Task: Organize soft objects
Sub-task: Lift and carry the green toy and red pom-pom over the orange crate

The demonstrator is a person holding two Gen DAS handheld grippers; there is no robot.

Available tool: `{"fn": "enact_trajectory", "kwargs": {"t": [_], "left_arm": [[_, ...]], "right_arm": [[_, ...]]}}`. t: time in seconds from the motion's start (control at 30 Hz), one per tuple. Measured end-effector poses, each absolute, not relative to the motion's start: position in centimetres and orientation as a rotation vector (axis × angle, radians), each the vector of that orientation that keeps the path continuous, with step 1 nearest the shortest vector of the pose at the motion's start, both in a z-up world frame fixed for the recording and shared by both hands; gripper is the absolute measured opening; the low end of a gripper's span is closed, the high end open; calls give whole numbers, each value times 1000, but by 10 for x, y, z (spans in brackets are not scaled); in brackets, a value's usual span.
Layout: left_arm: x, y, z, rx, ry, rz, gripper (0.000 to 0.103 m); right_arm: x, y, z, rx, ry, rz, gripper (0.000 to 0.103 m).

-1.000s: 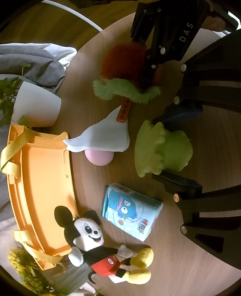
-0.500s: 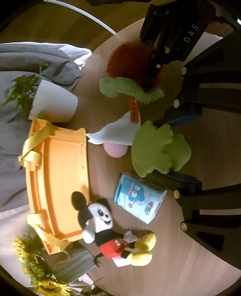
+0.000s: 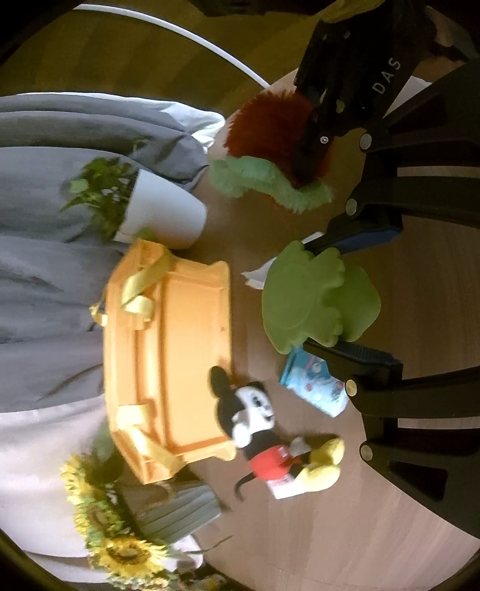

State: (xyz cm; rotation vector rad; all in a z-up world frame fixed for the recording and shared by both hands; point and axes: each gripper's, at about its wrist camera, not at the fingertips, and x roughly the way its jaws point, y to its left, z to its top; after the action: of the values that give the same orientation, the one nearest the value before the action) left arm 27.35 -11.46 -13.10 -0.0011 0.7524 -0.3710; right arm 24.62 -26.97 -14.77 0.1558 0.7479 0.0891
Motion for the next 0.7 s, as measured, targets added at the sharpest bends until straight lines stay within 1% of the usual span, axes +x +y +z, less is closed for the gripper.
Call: {"fn": "enact_trajectory", "kwargs": {"t": [0.7], "left_arm": [[285,-79,-57,-26,553,-329,44]], "right_arm": [[263,-243,-77,146,556,95,35]]}}
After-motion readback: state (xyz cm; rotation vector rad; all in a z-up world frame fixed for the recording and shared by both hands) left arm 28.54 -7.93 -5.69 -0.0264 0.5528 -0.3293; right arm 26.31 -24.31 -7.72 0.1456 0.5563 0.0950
